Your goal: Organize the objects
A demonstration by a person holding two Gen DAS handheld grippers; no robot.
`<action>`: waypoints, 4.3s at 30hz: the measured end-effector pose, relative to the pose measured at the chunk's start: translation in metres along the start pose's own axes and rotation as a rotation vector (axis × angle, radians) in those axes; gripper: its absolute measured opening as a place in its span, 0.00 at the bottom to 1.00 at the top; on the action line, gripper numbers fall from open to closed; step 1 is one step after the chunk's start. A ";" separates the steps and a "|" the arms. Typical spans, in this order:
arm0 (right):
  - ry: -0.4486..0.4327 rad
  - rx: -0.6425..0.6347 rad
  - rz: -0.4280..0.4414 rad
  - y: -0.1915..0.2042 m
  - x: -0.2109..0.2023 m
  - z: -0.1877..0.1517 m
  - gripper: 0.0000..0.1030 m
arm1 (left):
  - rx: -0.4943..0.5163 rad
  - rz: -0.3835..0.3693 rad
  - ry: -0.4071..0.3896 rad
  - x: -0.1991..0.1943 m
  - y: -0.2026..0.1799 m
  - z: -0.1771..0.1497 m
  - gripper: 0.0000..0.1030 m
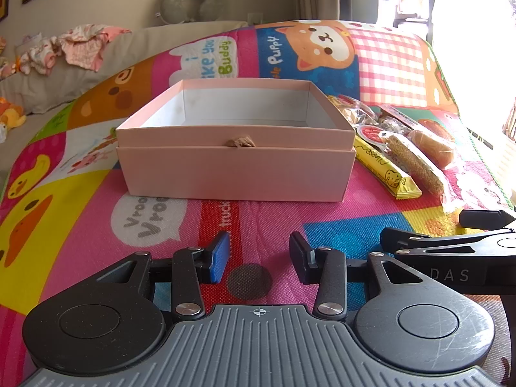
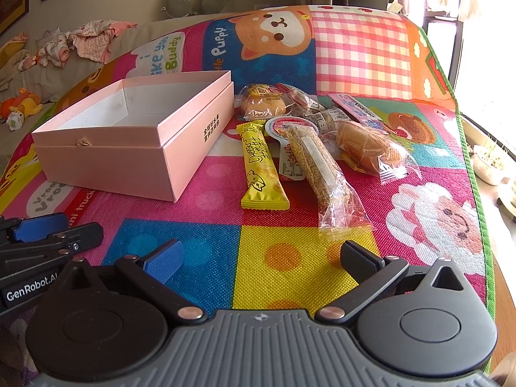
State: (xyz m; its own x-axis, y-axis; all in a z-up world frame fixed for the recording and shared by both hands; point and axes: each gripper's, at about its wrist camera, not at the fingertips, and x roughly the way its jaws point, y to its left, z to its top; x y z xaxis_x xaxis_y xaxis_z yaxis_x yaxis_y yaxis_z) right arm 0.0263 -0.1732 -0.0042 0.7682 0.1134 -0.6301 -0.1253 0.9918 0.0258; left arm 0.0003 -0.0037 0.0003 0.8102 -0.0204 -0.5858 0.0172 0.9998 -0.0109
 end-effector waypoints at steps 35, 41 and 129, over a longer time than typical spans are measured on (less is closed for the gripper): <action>0.001 0.000 0.001 0.001 0.000 -0.002 1.00 | 0.012 0.007 0.000 0.001 0.001 -0.001 0.44; 0.093 -0.017 0.027 -0.002 0.002 0.010 1.00 | 0.012 0.012 -0.001 0.000 0.000 -0.001 0.44; 0.135 -0.220 0.097 -0.049 -0.003 0.123 0.53 | -0.193 -0.059 0.341 0.099 0.122 0.116 0.16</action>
State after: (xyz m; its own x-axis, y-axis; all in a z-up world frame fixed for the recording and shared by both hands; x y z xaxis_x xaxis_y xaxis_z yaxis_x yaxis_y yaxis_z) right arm 0.1072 -0.2145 0.0925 0.6571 0.1841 -0.7310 -0.3391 0.9382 -0.0686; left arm 0.1503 0.1162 0.0349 0.5697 -0.1083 -0.8147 -0.0794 0.9794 -0.1857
